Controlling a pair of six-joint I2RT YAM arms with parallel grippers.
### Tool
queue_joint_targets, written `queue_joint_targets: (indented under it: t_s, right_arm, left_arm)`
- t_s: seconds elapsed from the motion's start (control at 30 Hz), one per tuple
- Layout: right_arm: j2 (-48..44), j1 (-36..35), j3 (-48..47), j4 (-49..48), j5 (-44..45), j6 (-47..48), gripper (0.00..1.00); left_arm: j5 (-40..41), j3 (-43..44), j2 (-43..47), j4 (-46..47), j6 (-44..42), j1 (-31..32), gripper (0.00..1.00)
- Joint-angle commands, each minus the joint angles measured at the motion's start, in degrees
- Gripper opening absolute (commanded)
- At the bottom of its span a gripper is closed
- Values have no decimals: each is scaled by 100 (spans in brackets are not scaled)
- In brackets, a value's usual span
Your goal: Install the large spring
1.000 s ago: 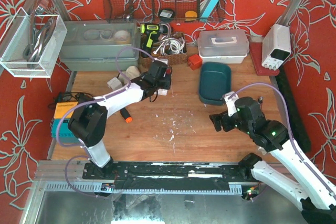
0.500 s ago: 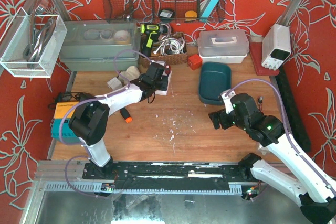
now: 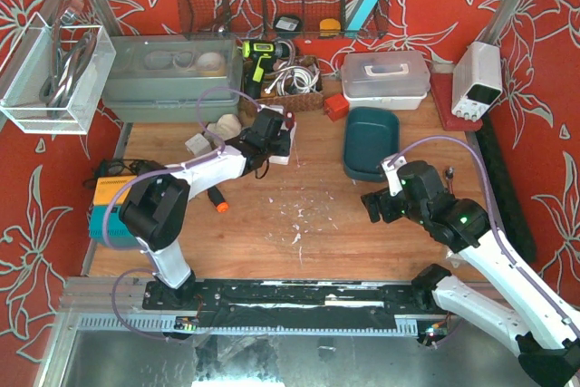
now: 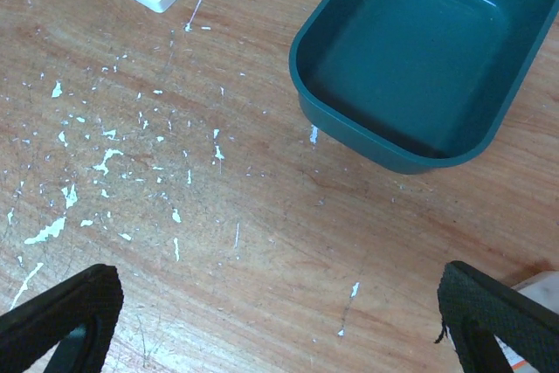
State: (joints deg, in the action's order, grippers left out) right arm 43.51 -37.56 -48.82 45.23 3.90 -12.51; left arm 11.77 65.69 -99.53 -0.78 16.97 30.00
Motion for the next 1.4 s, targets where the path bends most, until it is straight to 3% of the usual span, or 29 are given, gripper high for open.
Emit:
queue_joint_targets:
  t_s: [0.0, 0.3, 0.5, 0.83, 0.87, 0.97, 1.0, 1.2, 1.37]
  right_arm:
    - [13, 0, -109, 117, 127, 61, 99]
    - [70, 3, -110, 100, 37, 64, 99]
    - [83, 0, -227, 161, 83, 117, 99]
    - [191, 1, -365, -7, 214, -8, 99]
    - [221, 2, -391, -49, 299, -16, 99]
    - [293, -1, -454, -177, 748, -21, 99]
    - [324, 0, -473, -225, 997, -11, 99]
    - [457, 16, -152, -903, 2823, 30, 99]
    - [497, 25, 352, -2162, 3272, 453, 99]
  left_arm:
    - [-4, -176, 221, -284, 84, -21, 0]
    - [-238, -224, 12, -21, -28, -21, 2]
    - [-48, -83, -438, -129, -96, -20, 12]
    - [-169, 161, -173, -437, 80, -20, 59]
    - [-220, 185, -75, -501, 160, -20, 65]
    - [-450, 124, 333, -621, 527, -20, 97]
    - [-517, 85, 480, -660, 628, -23, 100]
    - [-543, -360, 1645, -778, 811, -19, 100]
    - [-122, -1389, 2809, -358, 605, -12, 100]
